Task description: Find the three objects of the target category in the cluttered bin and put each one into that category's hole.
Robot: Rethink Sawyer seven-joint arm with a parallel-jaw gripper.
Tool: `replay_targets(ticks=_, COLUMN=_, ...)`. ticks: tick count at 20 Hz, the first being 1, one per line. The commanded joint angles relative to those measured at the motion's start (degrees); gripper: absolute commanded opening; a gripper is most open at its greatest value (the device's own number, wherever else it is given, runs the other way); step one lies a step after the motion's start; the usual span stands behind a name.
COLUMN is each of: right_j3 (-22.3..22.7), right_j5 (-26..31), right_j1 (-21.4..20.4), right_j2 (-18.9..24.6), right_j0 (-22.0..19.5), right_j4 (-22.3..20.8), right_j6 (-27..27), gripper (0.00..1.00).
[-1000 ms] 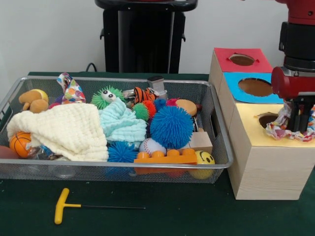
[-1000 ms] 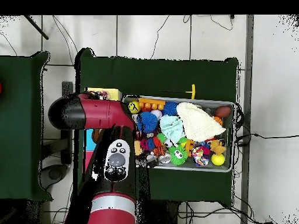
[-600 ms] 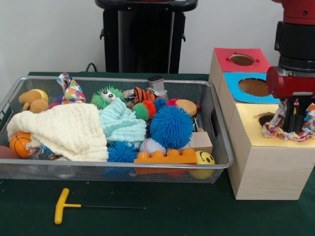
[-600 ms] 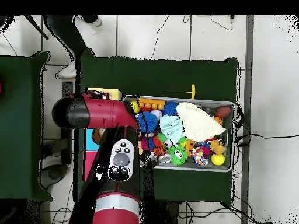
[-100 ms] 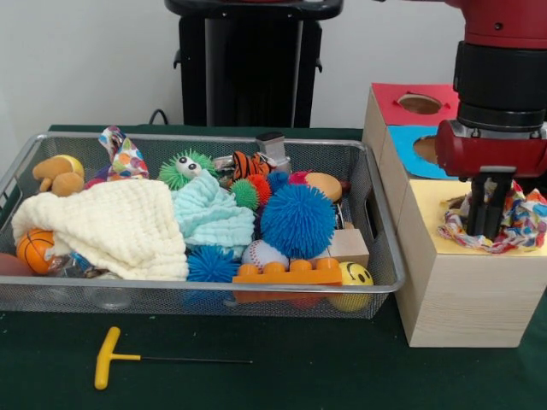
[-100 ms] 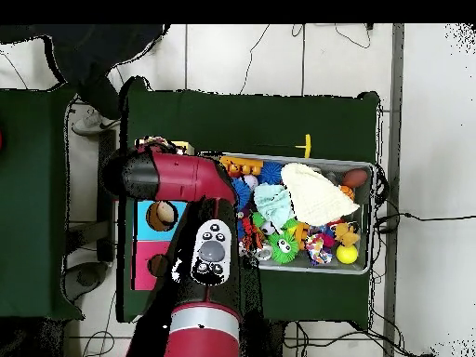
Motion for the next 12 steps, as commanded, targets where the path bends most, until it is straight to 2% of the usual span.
replay_targets(ticks=1, right_j3=4.7, right_j5=2.8, right_j1=2.3, right_j2=4.3, right_j0=-1.7, right_j4=-1.0, right_j6=7.2, gripper=0.0)
replay_targets(ticks=5, right_j3=5.7, right_j5=3.5, right_j1=1.4, right_j2=3.9, right_j0=-1.0, right_j4=-0.7, right_j6=8.1, gripper=0.0)
replay_targets(ticks=12, right_j3=8.1, right_j5=0.9, right_j1=0.8, right_j2=4.2, right_j0=-0.5, right_j4=-0.5, right_j6=9.3, gripper=0.0)
